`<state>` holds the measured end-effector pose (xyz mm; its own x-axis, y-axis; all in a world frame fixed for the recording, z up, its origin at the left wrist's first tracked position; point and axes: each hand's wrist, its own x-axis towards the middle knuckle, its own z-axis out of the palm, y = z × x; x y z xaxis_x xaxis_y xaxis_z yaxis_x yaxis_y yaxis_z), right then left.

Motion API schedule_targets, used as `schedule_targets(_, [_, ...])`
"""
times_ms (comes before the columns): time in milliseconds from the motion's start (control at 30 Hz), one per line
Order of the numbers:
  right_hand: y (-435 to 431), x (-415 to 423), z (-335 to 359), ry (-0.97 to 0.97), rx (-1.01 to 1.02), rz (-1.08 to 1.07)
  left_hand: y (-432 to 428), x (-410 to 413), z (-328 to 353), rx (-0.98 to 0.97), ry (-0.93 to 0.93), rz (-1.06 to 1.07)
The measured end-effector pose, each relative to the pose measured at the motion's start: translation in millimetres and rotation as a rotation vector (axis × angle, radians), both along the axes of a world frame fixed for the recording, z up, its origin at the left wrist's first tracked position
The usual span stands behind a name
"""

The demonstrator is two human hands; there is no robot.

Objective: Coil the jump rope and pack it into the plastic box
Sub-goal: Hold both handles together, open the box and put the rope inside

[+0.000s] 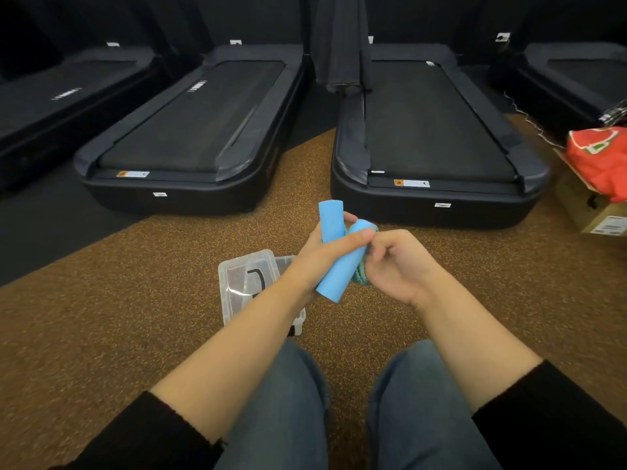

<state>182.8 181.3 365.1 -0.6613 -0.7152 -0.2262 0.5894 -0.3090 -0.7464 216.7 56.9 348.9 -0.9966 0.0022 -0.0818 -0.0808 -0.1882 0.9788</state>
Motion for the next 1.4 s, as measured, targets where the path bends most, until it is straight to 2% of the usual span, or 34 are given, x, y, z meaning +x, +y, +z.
schedule_targets(100, [2,0,1,-0.020,-0.112,-0.026,6,-4,0,-0.018,-0.005,0.130])
schedule_targets(200, [1,2,2,-0.027,-0.153,-0.101,11,-8,-1,-0.100,-0.113,0.302])
schedule_targets(333, [-6,7,-7,0.057,-0.123,-0.173,18,-7,0,-0.417,-0.027,0.501])
schedule_targets(400, [-11,9,-11,0.068,-0.071,-0.223,21,-6,0,-0.501,0.026,0.457])
schedule_targets(600, [-16,12,-15,0.085,0.083,-0.410,17,-3,3,-0.489,-0.024,0.175])
schedule_targets(667, [-14,9,-15,0.040,0.102,-0.412,17,1,6,-0.461,-0.008,0.098])
schedule_targets(767, [-12,6,-13,0.009,0.155,-0.396,17,5,8,-0.584,0.031,0.008])
schedule_targets(867, [-19,7,-15,-0.017,0.170,-0.416,12,2,5,-0.718,-0.009,0.080])
schedule_targets(1067, [-23,4,-12,-0.049,0.134,-0.254,3,-1,-7,-0.747,-0.049,0.263])
schedule_targets(1167, [-26,0,-14,-0.076,0.134,-0.252,7,-2,-9,-0.749,-0.048,0.348])
schedule_targets(1300, [-25,-3,-14,-0.099,0.150,-0.219,12,-6,-11,-0.726,-0.071,0.363])
schedule_targets(1400, [-17,-6,-10,-0.119,0.086,-0.167,13,-11,-6,-0.721,-0.080,0.329])
